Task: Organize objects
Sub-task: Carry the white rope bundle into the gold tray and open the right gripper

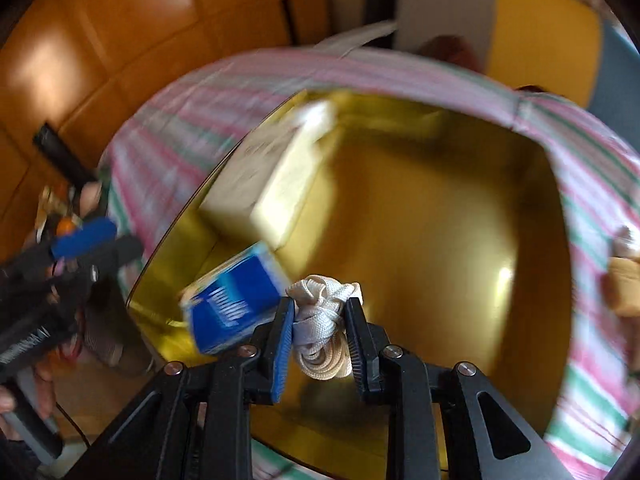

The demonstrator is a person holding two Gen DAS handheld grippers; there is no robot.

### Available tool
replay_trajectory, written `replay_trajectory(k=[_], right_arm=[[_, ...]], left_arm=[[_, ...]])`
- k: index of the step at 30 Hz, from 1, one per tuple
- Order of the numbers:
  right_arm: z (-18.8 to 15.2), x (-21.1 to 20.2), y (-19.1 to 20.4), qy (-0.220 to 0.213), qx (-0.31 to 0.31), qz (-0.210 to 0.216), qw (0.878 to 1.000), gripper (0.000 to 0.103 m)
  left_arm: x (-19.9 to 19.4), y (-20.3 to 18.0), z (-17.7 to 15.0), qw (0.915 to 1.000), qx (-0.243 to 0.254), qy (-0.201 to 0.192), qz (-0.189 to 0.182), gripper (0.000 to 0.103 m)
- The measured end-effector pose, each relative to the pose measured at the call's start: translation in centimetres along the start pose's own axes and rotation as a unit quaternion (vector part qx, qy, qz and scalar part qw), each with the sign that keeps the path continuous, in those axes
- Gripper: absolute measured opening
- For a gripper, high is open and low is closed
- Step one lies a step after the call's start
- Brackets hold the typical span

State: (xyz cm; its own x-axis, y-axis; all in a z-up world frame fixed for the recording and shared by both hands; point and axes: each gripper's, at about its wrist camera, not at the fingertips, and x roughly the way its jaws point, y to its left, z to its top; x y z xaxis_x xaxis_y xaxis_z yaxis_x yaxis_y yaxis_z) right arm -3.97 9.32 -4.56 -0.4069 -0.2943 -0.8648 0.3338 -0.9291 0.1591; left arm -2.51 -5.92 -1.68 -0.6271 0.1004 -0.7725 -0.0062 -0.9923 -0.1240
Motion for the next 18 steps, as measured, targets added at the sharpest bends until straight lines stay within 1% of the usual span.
replay_trajectory(k=[1, 3, 4, 5, 6, 7, 10, 13, 15, 18], right_arm=[[-0.1, 0.7, 0.7, 0.007, -0.004, 0.01, 1.0, 0.03], [-0.3, 1.5, 1.7, 0.013, -0.001, 0.052, 0.999, 0.03], [-0.4, 1.6, 2.0, 0.012, 0.003, 0.07, 0.998, 0.034], [-0.4, 1.5, 2.3, 0.008, 0.003, 0.078, 0.997, 0.041], [-0.5, 1.4, 2.4, 0.003, 0.002, 0.081, 0.997, 0.045], [-0.5, 1.3, 2.6, -0.001, 0.002, 0.081, 0.997, 0.052], [-0.5, 0.7, 2.3, -0.011, 0.005, 0.082, 0.997, 0.055], [-0.8, -0.8, 1.1, -0.024, 0.01, 0.079, 0.997, 0.063], [-0.9, -1.5, 0.7, -0.034, 0.013, 0.071, 0.997, 0.066], [-1.2, -2.9, 0.2, -0.053, 0.014, 0.05, 0.997, 0.075]], left_arm=[[0.0, 0.1, 0.0, 1.0, -0.001, -0.001, -0.001, 0.055], [0.0, 0.1, 0.1, 1.0, 0.0, -0.004, -0.001, 0.056], [0.0, 0.1, 0.0, 1.0, 0.0, -0.005, -0.001, 0.056], [0.0, 0.1, 0.0, 1.0, 0.0, -0.006, -0.001, 0.056], [0.0, 0.0, 0.0, 1.0, 0.002, -0.006, -0.002, 0.056], [-0.1, 0.0, 0.0, 1.0, 0.002, -0.006, -0.002, 0.056], [-0.1, -0.4, -0.1, 0.9999, 0.014, -0.006, 0.006, 0.056], [-0.3, -0.8, -0.2, 0.9998, 0.018, -0.009, 0.009, 0.056], [-0.5, -1.2, -0.2, 0.9996, 0.025, -0.012, 0.011, 0.056], [-0.7, -1.7, -0.3, 0.9993, 0.032, -0.013, 0.013, 0.058]])
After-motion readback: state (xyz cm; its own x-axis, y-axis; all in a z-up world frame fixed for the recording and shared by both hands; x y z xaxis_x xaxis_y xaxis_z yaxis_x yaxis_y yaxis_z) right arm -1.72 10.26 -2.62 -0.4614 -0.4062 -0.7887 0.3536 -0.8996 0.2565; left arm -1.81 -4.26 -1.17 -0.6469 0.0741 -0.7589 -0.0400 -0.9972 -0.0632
